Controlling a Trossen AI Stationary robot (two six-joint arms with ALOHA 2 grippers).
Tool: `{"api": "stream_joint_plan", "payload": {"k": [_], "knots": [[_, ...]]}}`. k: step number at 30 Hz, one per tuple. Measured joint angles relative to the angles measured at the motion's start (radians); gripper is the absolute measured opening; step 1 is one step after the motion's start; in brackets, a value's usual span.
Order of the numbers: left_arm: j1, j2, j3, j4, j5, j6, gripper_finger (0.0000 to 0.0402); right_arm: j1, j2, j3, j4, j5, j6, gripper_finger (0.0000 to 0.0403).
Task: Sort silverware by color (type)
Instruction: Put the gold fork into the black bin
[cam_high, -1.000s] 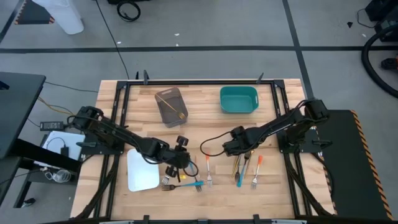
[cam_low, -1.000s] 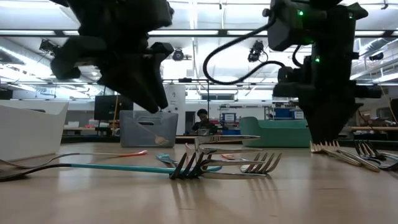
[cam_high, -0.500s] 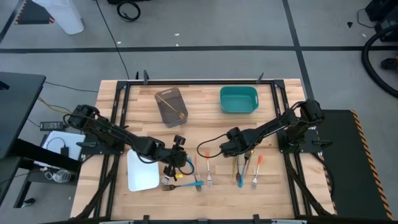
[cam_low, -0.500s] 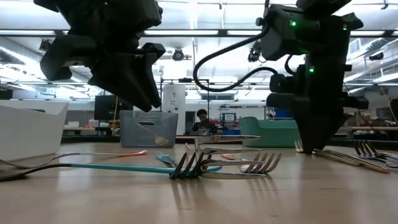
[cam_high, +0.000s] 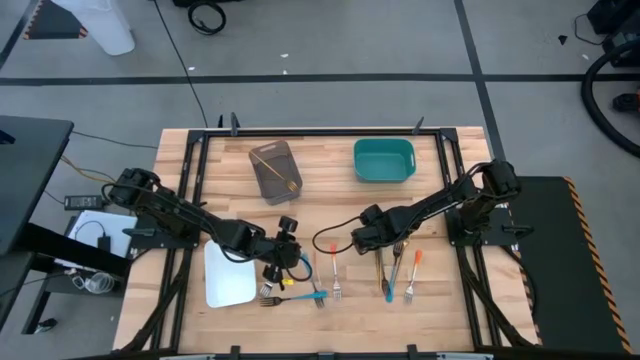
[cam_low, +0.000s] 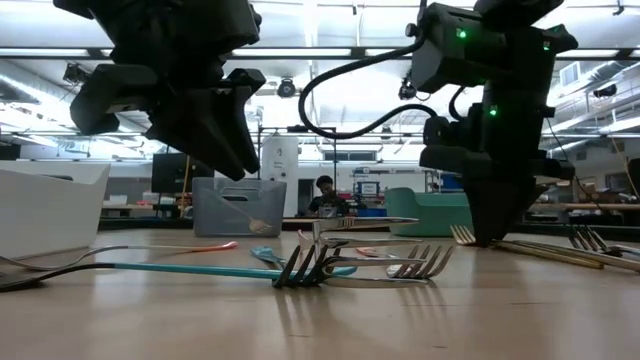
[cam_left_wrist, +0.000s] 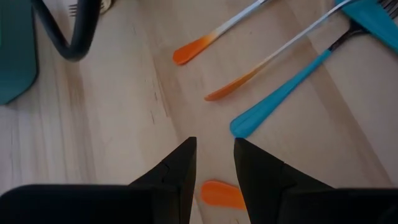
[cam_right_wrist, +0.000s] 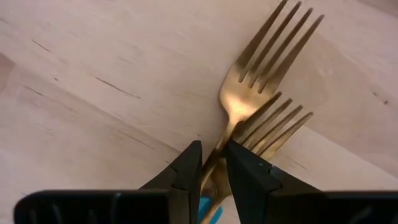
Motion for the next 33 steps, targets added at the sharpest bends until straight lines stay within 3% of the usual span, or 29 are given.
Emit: {"api": "stream_joint_plan", "payload": {"k": [12, 24, 33], "knots": [[0.0, 0.0, 0.0, -0.029, -0.001, 0.0, 0.0116, -0.006, 0.007, 0.001, 0.004, 0.018, -0.046, 0.0017], [0.0, -0.067, 0.001, -0.085, -0.003, -0.012, 0.0116, -0.007, -0.014, 0.014, 0.014, 0.025, -0.081, 0.0016], [0.002, -0.103, 0.002, -0.081, 0.041, 0.001, 0.0116, -0.012, -0.019, 0.097, 0.045, 0.026, -0.269, 0.0016]]}}
